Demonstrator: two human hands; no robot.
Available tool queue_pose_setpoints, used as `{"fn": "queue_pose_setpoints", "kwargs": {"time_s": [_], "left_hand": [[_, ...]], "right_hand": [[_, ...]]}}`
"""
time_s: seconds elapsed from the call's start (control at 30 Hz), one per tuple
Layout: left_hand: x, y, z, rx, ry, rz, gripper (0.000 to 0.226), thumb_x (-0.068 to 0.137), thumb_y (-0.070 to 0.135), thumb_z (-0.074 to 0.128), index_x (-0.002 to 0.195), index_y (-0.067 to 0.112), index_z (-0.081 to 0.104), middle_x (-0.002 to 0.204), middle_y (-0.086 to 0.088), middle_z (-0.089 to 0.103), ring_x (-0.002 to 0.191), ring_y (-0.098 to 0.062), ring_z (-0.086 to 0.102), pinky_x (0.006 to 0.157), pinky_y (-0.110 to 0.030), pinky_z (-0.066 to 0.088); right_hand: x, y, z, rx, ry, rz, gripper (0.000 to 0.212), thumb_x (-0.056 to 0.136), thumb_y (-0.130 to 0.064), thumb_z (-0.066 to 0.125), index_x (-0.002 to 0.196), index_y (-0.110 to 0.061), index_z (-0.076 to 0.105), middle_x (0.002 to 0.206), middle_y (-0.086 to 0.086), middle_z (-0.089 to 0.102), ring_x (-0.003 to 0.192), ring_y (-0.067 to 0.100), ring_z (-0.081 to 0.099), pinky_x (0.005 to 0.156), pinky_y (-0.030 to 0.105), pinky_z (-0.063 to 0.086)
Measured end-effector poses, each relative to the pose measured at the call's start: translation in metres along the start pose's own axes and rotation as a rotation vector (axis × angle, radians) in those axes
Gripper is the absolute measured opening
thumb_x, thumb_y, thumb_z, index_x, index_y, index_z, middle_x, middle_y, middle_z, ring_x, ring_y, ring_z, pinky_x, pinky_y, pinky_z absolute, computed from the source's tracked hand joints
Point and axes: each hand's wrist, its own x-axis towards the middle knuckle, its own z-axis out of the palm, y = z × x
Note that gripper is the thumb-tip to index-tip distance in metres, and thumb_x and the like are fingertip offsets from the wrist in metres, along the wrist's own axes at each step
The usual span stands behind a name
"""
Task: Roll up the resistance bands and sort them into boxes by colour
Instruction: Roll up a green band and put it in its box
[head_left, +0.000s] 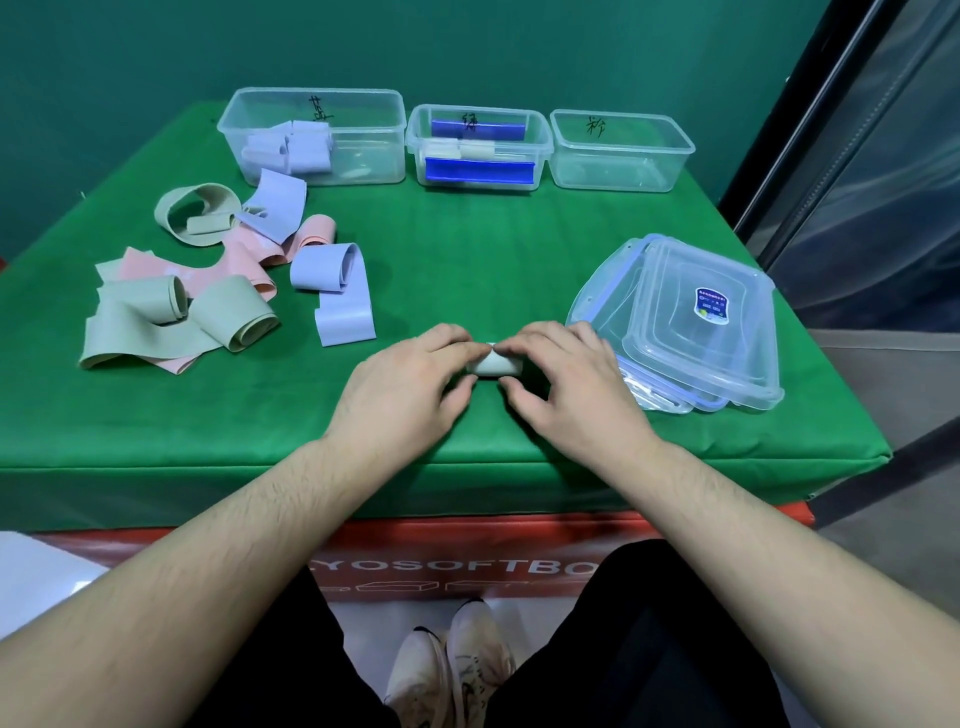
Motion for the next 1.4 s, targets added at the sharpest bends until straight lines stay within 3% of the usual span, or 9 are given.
{"fn": "queue_pose_setpoints", "kwargs": {"time_s": [0.13, 0.53, 0.7, 0.77, 0.87, 0.97, 1.07, 1.2, 1.4], "left_hand": [[0.008, -0.008, 0.005, 0.009, -0.011, 0.043, 0.037, 0.086, 0.029, 0.061, 0.122, 0.024, 0.061, 0.116, 0.004, 0.063, 0.086, -0.027, 0.059, 0.076, -0.045, 0.052], [0.019, -0.008, 0.015, -0.194, -0.087, -0.118, 0.030, 0.094, 0.029, 0.059, 0.124, 0.024, 0.055, 0.115, 0.004, 0.061, 0.103, -0.024, 0.054, 0.093, -0.047, 0.043], [0.017, -0.005, 0.012, -0.457, -0.080, -0.186, 0.038, 0.093, 0.036, 0.049, 0.129, 0.025, 0.053, 0.120, 0.004, 0.059, 0.116, -0.017, 0.054, 0.103, -0.049, 0.041], [0.019, 0.000, 0.008, -0.588, -0.057, -0.213, 0.038, 0.093, 0.034, 0.049, 0.129, 0.025, 0.051, 0.121, 0.004, 0.059, 0.117, -0.012, 0.053, 0.106, -0.041, 0.041], [0.023, 0.010, -0.001, -0.719, -0.021, -0.245, 0.026, 0.095, 0.029, 0.049, 0.121, 0.027, 0.050, 0.110, 0.013, 0.059, 0.105, 0.000, 0.054, 0.095, -0.020, 0.042], [0.028, 0.018, -0.010, -0.825, 0.005, -0.330, 0.016, 0.102, 0.017, 0.049, 0.116, 0.024, 0.052, 0.097, 0.012, 0.058, 0.084, 0.009, 0.052, 0.081, -0.010, 0.039], [0.036, 0.022, -0.015, -0.941, 0.056, -0.507, 0.016, 0.104, 0.022, 0.046, 0.113, 0.018, 0.059, 0.094, 0.006, 0.062, 0.078, 0.001, 0.055, 0.076, -0.015, 0.044], [0.046, 0.024, -0.020, -1.065, 0.067, -0.738, 0.028, 0.104, 0.035, 0.043, 0.101, 0.018, 0.066, 0.074, 0.002, 0.058, 0.060, -0.010, 0.051, 0.061, -0.024, 0.044], [0.059, 0.029, -0.026, -1.345, 0.086, -0.794, 0.034, 0.101, 0.042, 0.048, 0.082, 0.018, 0.063, 0.058, 0.005, 0.039, 0.048, -0.010, 0.035, 0.047, -0.024, 0.030]], "right_hand": [[0.003, 0.002, 0.001, -0.021, -0.003, -0.001, 0.035, 0.085, -0.036, 0.064, 0.119, -0.027, 0.065, 0.113, -0.012, 0.063, 0.100, 0.021, 0.048, 0.084, 0.039, 0.039], [0.017, 0.001, -0.002, -0.031, -0.067, 0.039, 0.035, 0.092, -0.037, 0.063, 0.126, -0.030, 0.063, 0.116, -0.012, 0.064, 0.102, 0.021, 0.047, 0.090, 0.037, 0.036], [0.014, -0.006, -0.005, 0.187, -0.035, 0.120, 0.035, 0.094, -0.031, 0.056, 0.129, -0.029, 0.056, 0.117, -0.011, 0.061, 0.108, 0.018, 0.047, 0.100, 0.040, 0.037], [0.014, -0.011, -0.006, 0.314, -0.009, 0.171, 0.035, 0.094, -0.029, 0.054, 0.129, -0.027, 0.054, 0.120, -0.011, 0.060, 0.111, 0.015, 0.046, 0.101, 0.041, 0.039], [0.018, -0.019, -0.008, 0.460, 0.033, 0.247, 0.036, 0.090, -0.039, 0.051, 0.125, -0.027, 0.054, 0.115, -0.018, 0.057, 0.107, 0.009, 0.047, 0.094, 0.032, 0.041], [0.024, -0.027, -0.010, 0.616, 0.084, 0.289, 0.039, 0.085, -0.049, 0.059, 0.120, -0.030, 0.055, 0.101, -0.020, 0.057, 0.093, 0.006, 0.052, 0.082, 0.022, 0.042], [0.029, -0.033, -0.013, 0.738, 0.087, 0.313, 0.030, 0.089, -0.031, 0.069, 0.116, -0.027, 0.057, 0.082, -0.011, 0.049, 0.073, 0.007, 0.045, 0.071, 0.023, 0.040], [0.038, -0.041, -0.015, 0.869, 0.089, 0.385, 0.020, 0.090, -0.021, 0.071, 0.106, -0.026, 0.060, 0.076, -0.014, 0.054, 0.067, 0.003, 0.046, 0.068, 0.021, 0.041], [0.057, -0.051, -0.026, 0.959, 0.157, 0.406, 0.022, 0.085, -0.022, 0.076, 0.099, -0.015, 0.060, 0.072, -0.011, 0.057, 0.059, -0.004, 0.048, 0.061, 0.012, 0.040]]}}
